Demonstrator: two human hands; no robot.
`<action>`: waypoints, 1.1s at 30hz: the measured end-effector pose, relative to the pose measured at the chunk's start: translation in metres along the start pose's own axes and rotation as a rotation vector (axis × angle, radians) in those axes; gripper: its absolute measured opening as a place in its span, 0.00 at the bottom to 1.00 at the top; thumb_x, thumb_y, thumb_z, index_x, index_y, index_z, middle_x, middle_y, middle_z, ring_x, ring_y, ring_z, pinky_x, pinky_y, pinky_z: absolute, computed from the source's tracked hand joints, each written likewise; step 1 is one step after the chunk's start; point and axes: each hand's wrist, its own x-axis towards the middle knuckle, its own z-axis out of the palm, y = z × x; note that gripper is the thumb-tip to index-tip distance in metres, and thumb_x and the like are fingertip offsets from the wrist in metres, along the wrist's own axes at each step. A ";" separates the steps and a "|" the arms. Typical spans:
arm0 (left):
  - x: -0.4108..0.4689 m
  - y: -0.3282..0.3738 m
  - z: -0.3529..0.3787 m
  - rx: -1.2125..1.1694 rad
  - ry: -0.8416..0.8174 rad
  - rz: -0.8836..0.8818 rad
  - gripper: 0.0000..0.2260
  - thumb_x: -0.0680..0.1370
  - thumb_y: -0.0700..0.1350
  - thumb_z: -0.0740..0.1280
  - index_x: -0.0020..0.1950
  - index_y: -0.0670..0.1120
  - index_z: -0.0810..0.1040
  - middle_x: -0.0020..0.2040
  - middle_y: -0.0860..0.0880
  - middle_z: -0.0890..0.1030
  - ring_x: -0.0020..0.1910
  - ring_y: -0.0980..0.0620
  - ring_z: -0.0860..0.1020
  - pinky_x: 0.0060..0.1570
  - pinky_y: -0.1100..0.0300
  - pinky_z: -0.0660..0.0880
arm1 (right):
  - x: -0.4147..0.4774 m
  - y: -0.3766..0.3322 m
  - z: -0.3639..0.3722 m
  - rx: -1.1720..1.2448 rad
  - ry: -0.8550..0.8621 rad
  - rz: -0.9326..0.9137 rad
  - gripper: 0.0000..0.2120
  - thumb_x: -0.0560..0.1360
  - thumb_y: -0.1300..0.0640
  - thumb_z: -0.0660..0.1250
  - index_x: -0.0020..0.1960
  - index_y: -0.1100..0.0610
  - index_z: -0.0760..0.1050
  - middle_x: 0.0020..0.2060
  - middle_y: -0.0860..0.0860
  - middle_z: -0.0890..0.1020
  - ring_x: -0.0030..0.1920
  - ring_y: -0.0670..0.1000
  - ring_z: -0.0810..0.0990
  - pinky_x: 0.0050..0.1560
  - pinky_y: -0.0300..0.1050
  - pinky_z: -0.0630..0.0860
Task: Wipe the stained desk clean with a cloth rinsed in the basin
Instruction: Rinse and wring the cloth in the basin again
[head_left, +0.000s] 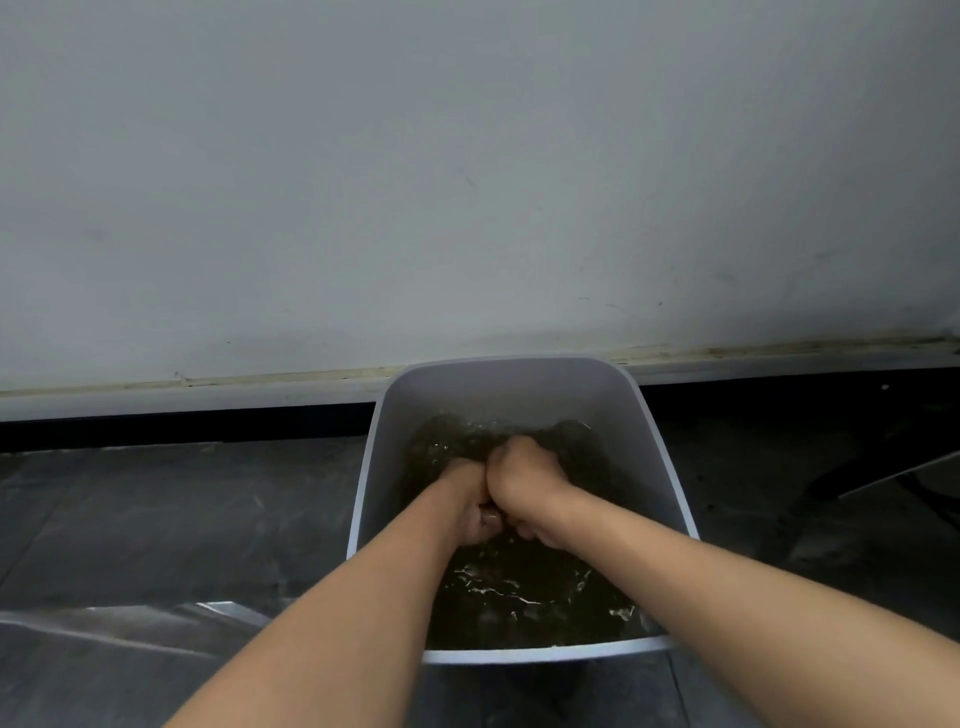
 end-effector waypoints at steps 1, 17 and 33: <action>-0.002 0.001 0.000 -0.077 0.007 -0.006 0.11 0.83 0.40 0.56 0.45 0.39 0.73 0.26 0.44 0.73 0.18 0.51 0.70 0.19 0.66 0.64 | -0.003 -0.001 0.001 -0.030 0.003 -0.012 0.14 0.85 0.55 0.52 0.45 0.57 0.71 0.46 0.58 0.81 0.38 0.56 0.78 0.29 0.45 0.72; 0.008 -0.004 0.003 0.362 0.085 0.256 0.26 0.79 0.40 0.65 0.77 0.44 0.62 0.65 0.40 0.76 0.61 0.42 0.77 0.52 0.51 0.80 | 0.023 0.031 -0.013 -0.867 -0.005 -0.227 0.33 0.77 0.62 0.67 0.75 0.54 0.53 0.71 0.63 0.57 0.65 0.65 0.71 0.63 0.57 0.76; 0.001 0.005 -0.002 -0.053 0.051 0.095 0.13 0.84 0.42 0.55 0.58 0.37 0.76 0.44 0.39 0.78 0.42 0.43 0.77 0.41 0.51 0.76 | -0.001 0.000 0.009 0.070 0.094 -0.020 0.15 0.85 0.56 0.53 0.51 0.59 0.77 0.51 0.56 0.81 0.51 0.55 0.82 0.54 0.50 0.80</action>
